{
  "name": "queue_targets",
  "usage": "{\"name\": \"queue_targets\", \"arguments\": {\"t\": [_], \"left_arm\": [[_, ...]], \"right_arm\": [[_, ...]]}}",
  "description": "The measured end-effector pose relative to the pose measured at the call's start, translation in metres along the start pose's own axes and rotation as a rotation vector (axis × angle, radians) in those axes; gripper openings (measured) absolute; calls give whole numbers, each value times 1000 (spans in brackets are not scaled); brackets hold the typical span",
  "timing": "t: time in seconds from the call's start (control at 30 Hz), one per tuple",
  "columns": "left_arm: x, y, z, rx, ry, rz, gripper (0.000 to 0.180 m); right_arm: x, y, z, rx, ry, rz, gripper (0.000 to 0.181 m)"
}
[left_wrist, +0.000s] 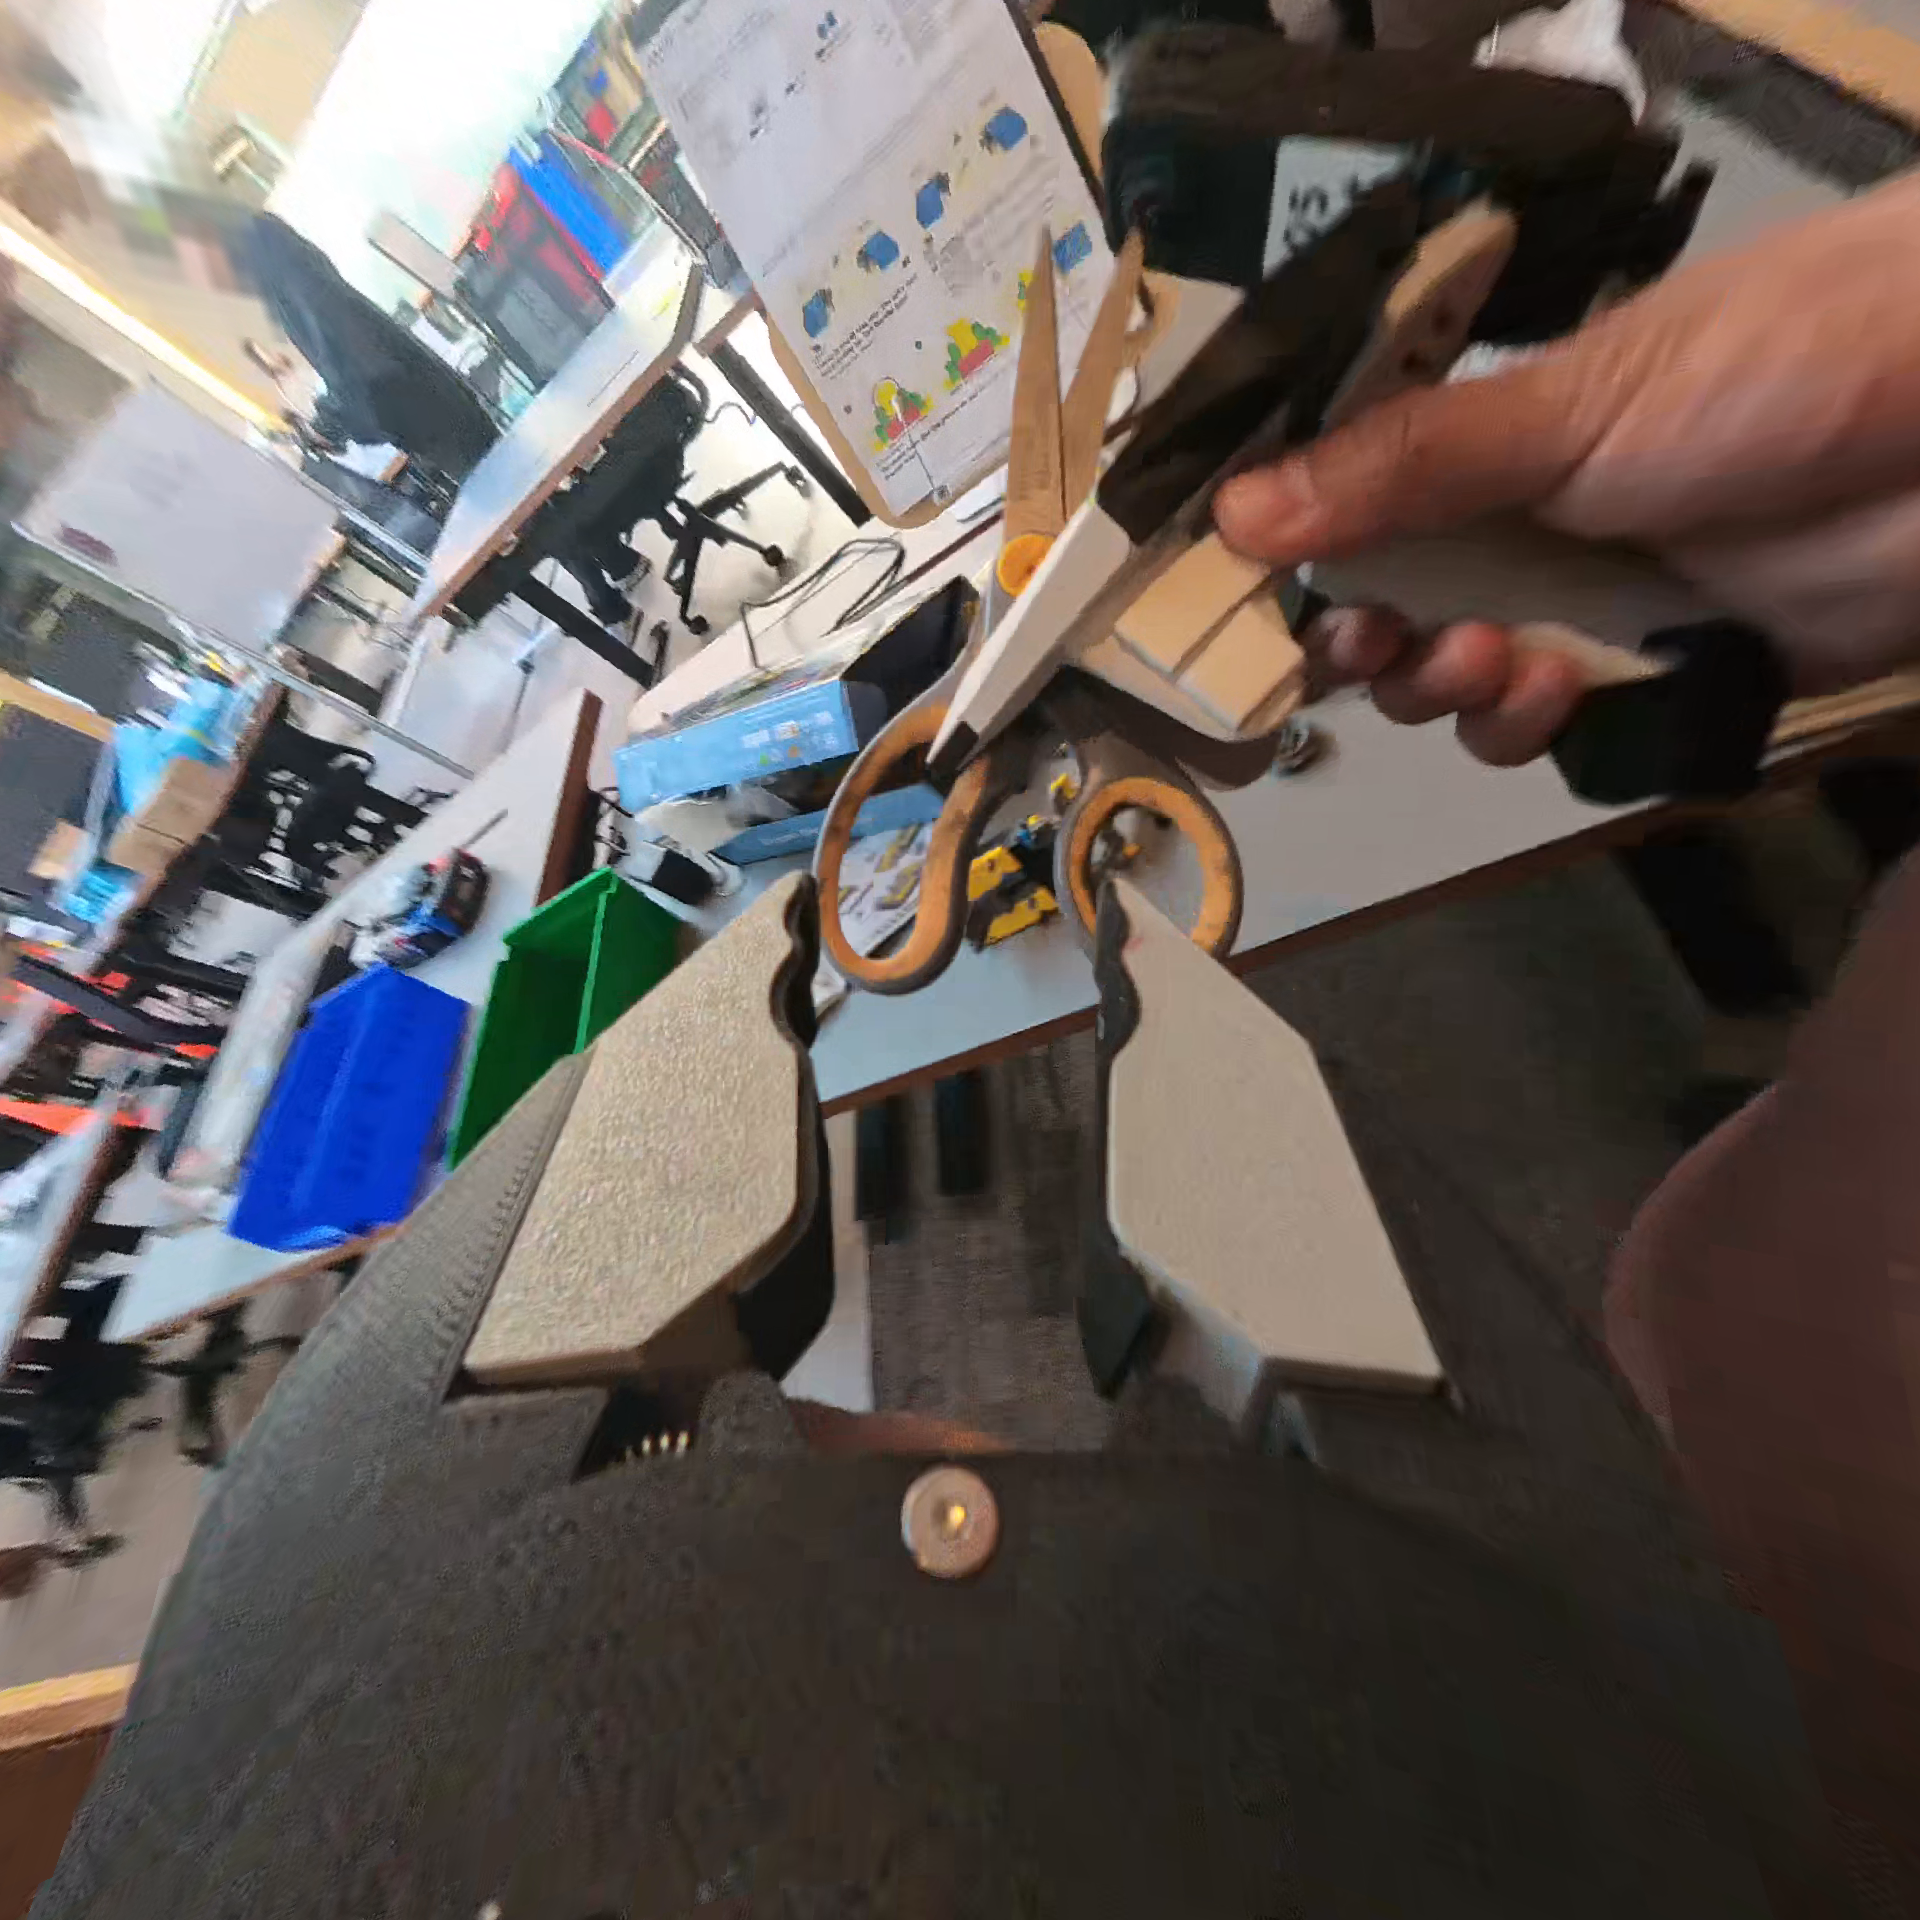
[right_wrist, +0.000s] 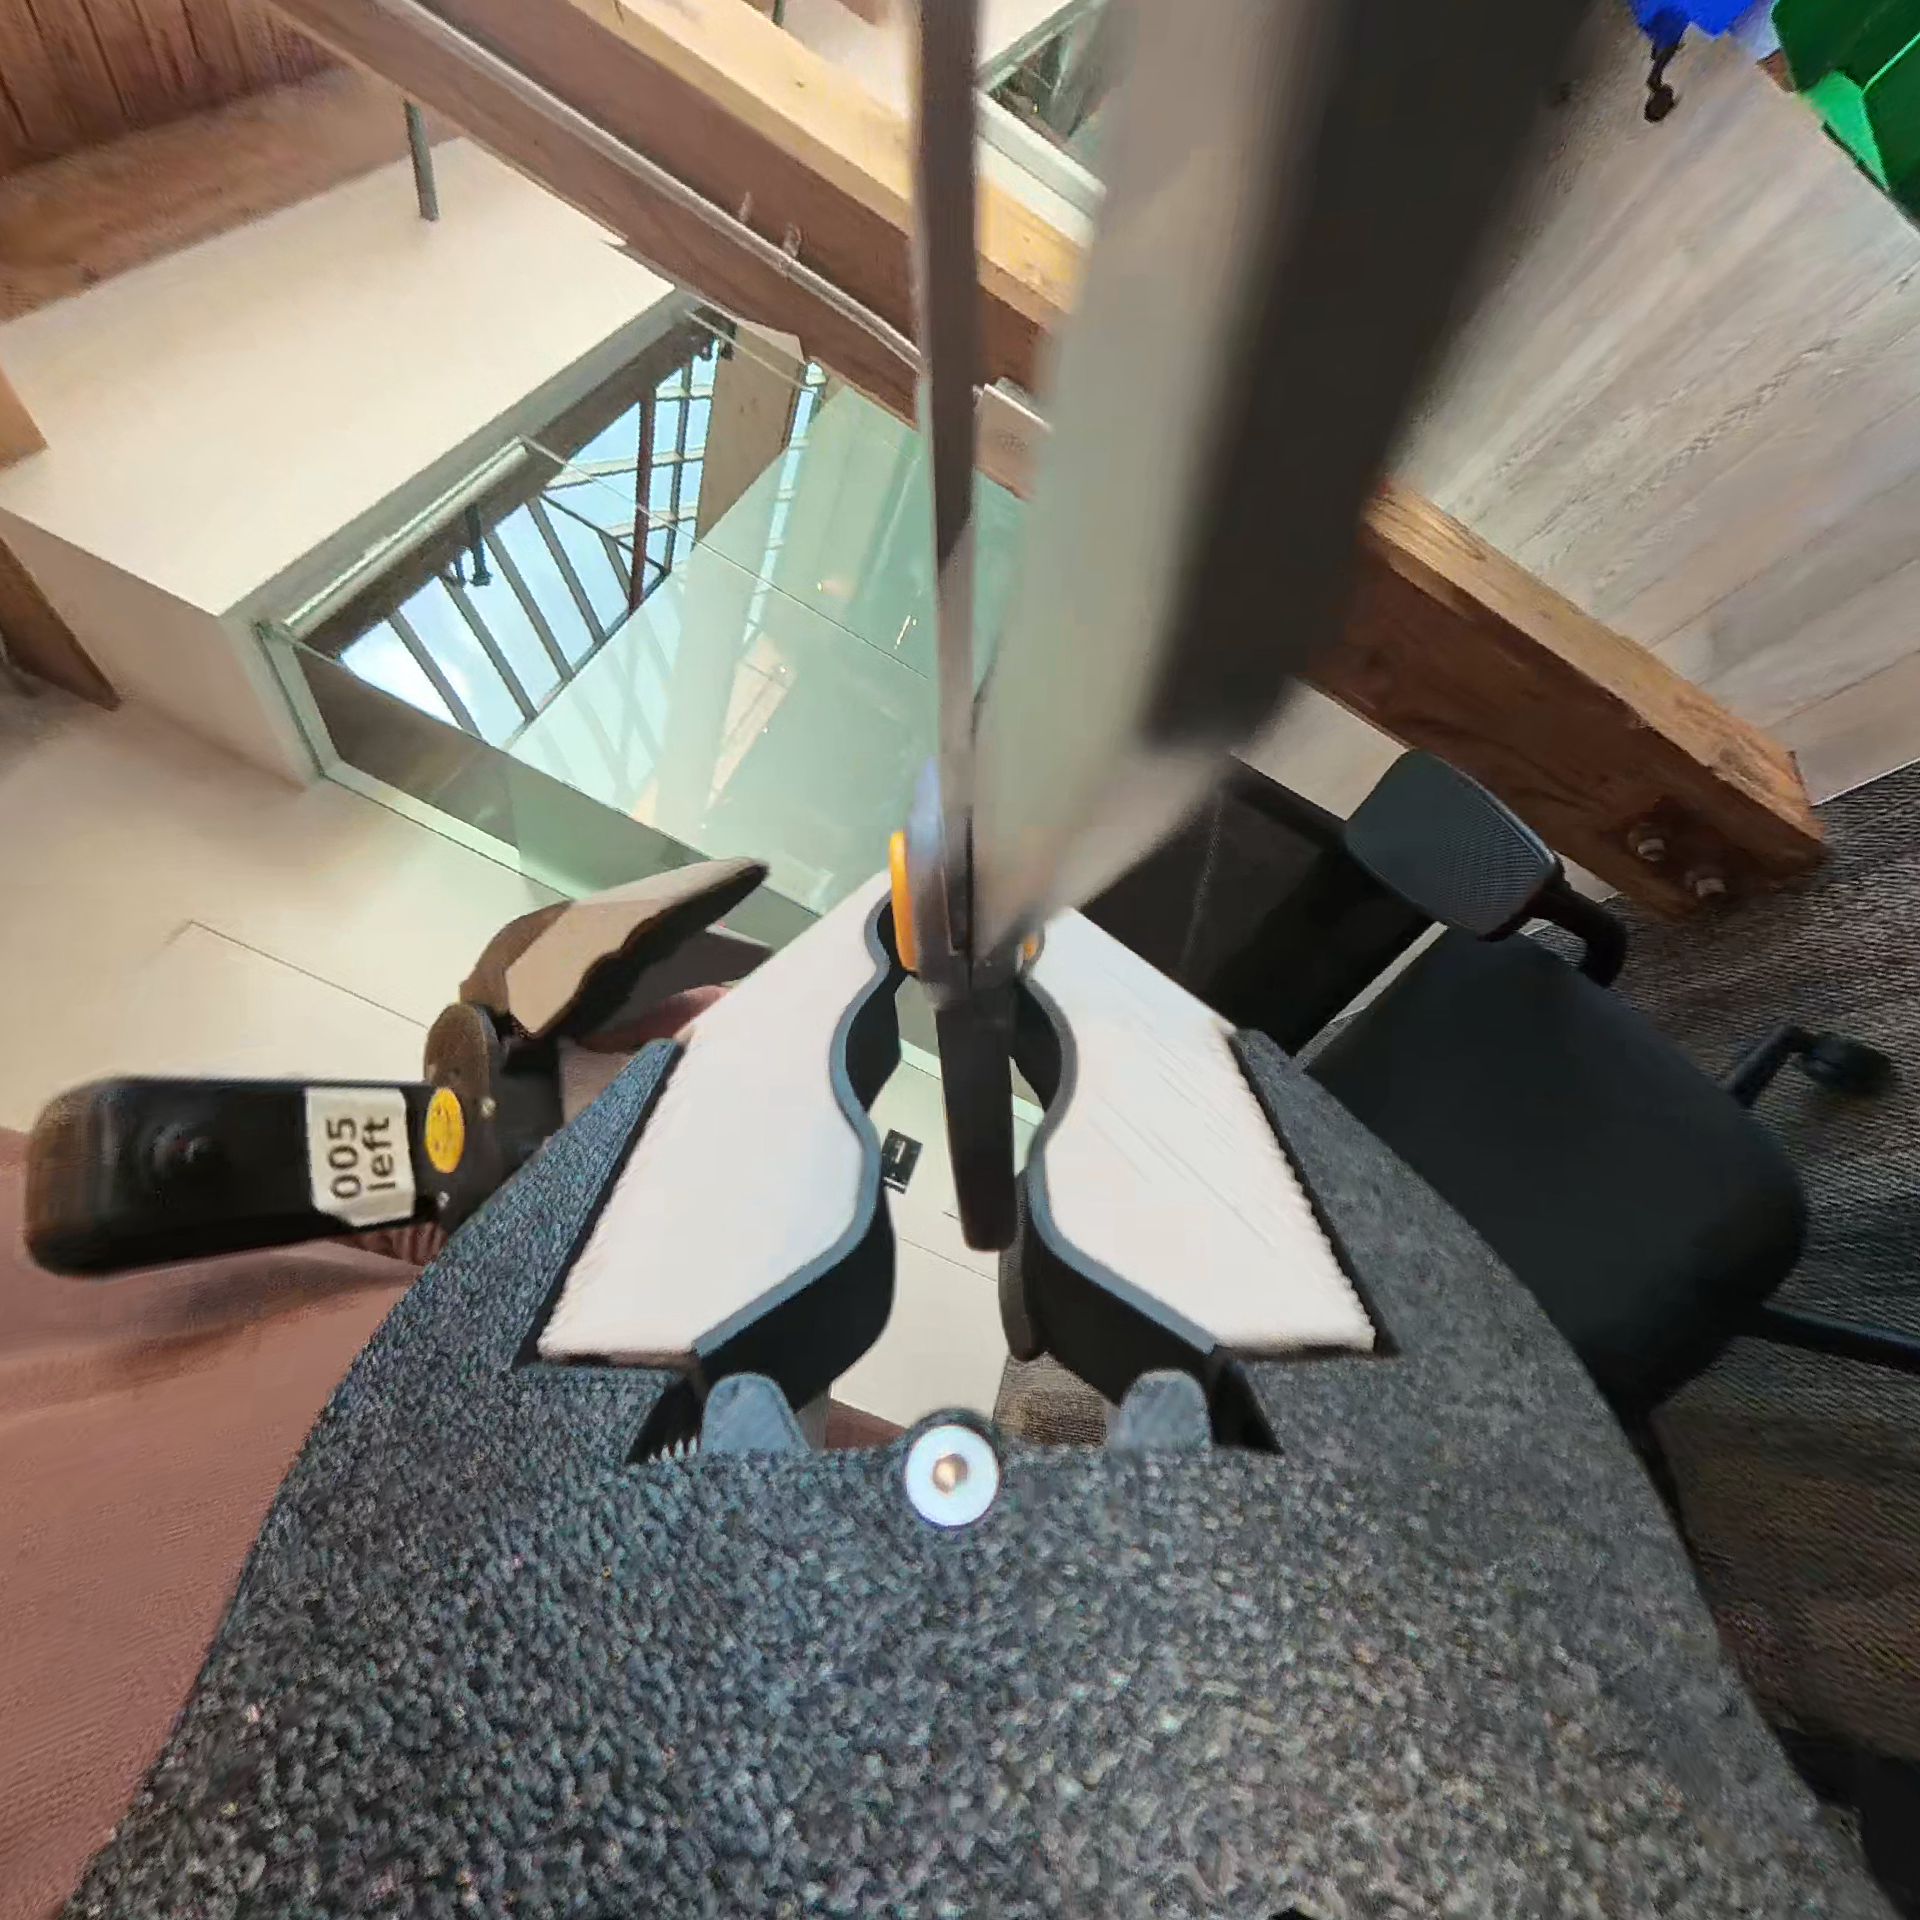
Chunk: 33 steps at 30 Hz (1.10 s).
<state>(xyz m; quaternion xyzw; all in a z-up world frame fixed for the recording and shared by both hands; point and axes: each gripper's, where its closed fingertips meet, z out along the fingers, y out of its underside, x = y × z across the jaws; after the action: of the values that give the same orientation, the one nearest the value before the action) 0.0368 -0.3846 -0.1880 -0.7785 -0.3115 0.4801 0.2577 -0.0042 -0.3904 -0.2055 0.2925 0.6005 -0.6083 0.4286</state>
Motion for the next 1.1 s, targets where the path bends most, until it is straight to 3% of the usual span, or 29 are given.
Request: {"name": "queue_targets", "arguments": {"t": [0.1,0.17,0.3,0.37,0.43,0.5,0.53,0.7,0.77,0.83,0.9,1.0,1.1], "left_arm": [[4,10,19,-67,7,103,56],[4,8,27,-64,27,99,53],[11,28,44,-189,80,77,55],[9,29,47,-187,76,85,49],[5,32,49,-192,65,120,26],[2,29,50,-157,79,155,26],[-4,29,49,-146,64,192,26],[-55,18,31,-46,-27,426,25],[-71,8,20,29,-59,646,26],[-78,3,15,67,-47,815,25],[-81,-8,15,120,-58,953,25],[-76,-28,24,190,-53,1090,25],[-74,-45,37,211,-78,1146,25]], "right_arm": [[-3,1,3,-4,-2,-10,13],[-4,4,5,-14,3,-20,13],[-13,5,10,-19,-21,-18,14],[-13,7,11,-28,-5,-45,15],[-10,9,9,-67,21,-87,14],[-14,6,3,-96,32,-141,15],[-18,6,-2,-129,28,-202,27],[9,38,-80,-456,181,-449,31],[5,34,-120,-543,129,-370,32],[-25,7,-138,-581,-11,-169,46],[-50,-13,-134,-668,-86,-40,45],[-69,-22,-103,-774,-129,-43,56],[-72,8,-81,-968,-115,-86,53]]}}
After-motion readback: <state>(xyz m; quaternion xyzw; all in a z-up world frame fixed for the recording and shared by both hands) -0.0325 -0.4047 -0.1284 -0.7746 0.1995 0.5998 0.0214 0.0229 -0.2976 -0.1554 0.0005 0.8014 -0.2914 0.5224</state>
